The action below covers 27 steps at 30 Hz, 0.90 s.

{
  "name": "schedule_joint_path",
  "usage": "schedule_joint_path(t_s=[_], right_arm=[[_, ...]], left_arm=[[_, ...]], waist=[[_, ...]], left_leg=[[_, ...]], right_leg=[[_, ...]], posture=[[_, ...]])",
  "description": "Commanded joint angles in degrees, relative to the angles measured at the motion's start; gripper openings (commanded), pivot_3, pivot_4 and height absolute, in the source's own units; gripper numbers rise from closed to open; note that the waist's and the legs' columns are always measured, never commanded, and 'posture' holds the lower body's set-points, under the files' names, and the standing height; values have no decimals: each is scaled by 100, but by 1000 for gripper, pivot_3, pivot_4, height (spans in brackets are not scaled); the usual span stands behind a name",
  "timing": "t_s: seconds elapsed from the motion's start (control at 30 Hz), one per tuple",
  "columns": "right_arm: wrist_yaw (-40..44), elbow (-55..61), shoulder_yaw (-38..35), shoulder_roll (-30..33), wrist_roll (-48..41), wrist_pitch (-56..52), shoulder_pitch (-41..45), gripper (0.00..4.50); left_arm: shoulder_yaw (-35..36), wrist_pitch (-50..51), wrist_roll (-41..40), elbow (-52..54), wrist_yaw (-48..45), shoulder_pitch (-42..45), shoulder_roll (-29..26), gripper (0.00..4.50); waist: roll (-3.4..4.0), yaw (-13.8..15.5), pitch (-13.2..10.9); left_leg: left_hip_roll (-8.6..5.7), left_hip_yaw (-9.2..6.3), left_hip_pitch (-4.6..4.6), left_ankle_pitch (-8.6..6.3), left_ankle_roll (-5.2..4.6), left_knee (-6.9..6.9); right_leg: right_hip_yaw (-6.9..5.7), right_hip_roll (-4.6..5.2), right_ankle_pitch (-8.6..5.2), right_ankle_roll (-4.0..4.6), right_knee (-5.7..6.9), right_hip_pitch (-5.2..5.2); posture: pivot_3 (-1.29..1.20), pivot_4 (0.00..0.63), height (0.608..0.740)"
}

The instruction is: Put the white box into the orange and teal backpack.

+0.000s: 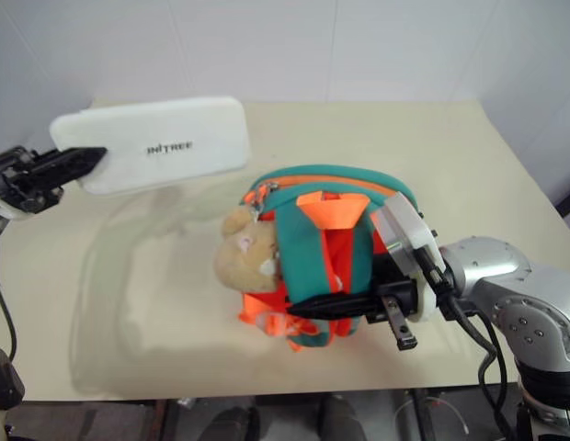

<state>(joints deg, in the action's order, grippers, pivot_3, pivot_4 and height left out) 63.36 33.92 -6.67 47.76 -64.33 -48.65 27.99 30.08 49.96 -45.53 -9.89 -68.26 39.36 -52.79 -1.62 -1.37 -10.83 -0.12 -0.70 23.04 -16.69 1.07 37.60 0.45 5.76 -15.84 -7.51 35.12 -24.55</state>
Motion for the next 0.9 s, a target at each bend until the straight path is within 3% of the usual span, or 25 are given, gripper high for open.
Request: schedule_joint_path(t_s=[0.03,0.57,0.9], right_arm=[[102,23,-3,54,152,209,-22,511],[168,-202,81,30,442,339,39,511],[283,-485,377,-77,687,375,357,511]], left_arm=[[212,-332,-132,513,-194,-235,-264,1320],[749,-104,-608,1063,-243,-689,-1040,1320],[1268,349,-1244,1709,4,-1374,-955,1320]], waist=[[0,1,0],[-1,-9,0],[-1,-8,0]], left_leg=[[0,-1,0,-2,-4,2],[2,-7,-1,-7,-12,11],[16,-7,-6,-6,-14,16]], right_leg=[[0,0,0,0,1,0],[-3,-6,0,1,15,0],[0,0,-1,2,26,2]], posture=[[0,150,740],[0,150,740],[0,150,740]])
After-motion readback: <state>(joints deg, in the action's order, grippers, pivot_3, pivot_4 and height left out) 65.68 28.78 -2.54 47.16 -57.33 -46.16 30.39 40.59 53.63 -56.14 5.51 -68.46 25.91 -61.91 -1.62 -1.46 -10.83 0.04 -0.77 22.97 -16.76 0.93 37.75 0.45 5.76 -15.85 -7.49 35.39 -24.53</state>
